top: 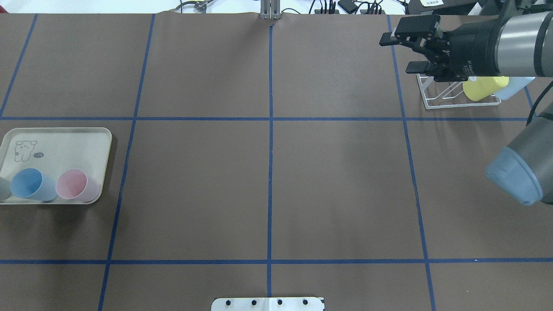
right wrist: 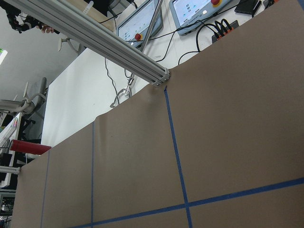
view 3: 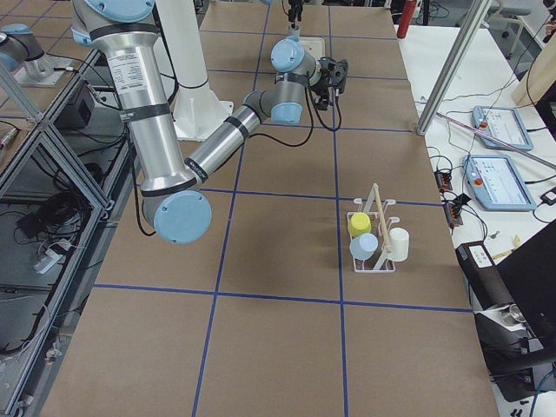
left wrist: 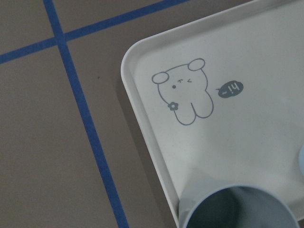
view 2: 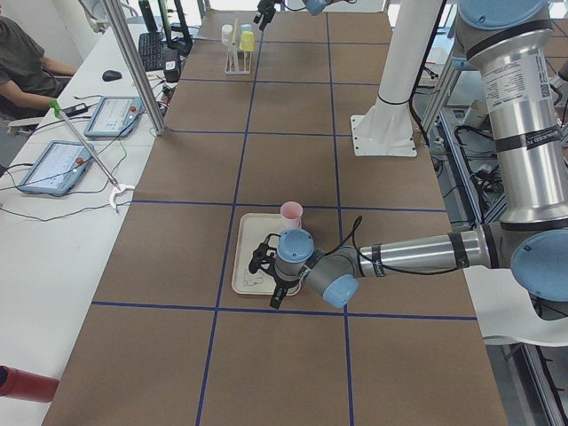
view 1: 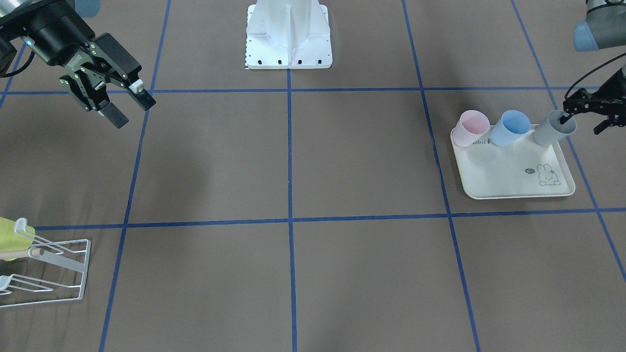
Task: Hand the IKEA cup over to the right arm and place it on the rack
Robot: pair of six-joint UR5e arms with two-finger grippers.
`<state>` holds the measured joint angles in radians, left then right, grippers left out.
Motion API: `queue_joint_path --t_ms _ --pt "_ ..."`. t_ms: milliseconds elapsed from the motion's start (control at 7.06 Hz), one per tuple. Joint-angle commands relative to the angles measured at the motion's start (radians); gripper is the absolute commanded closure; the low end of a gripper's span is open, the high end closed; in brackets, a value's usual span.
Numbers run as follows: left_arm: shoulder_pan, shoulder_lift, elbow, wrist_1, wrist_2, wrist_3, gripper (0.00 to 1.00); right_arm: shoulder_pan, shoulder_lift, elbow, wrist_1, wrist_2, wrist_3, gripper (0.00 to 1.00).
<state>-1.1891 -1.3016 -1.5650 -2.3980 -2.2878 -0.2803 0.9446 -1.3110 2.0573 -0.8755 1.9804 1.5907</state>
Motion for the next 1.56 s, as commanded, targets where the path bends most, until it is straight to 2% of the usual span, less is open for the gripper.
queue_joint_path --t_ms 0,142,567,708,850,1416 --pt "0.005 0.001 0.0 -0.001 -0.002 0.0 0.48 0.0 -0.002 0.0 0.001 0.0 0.0 0.0" --pt "0.005 -0.001 0.0 -0.001 -0.002 0.0 0.63 0.0 -0.002 0.0 0.001 0.0 -0.002 0.0" --pt "0.005 -0.002 0.0 -0.001 -0.004 -0.002 0.75 0.0 -0.001 0.0 0.003 0.0 -0.002 0.0" --pt "0.005 -0.002 -0.001 -0.001 -0.004 -0.002 0.91 0.0 -0.001 0.0 0.001 0.0 -0.002 0.0" --pt "0.005 -0.002 -0.003 -0.001 -0.004 0.0 1.0 0.0 0.001 0.001 0.003 0.0 0.0 0.0" --pt "-0.007 0.016 -0.073 0.005 -0.034 -0.002 1.0 0.0 0.004 0.003 0.003 0.0 0.0 0.0"
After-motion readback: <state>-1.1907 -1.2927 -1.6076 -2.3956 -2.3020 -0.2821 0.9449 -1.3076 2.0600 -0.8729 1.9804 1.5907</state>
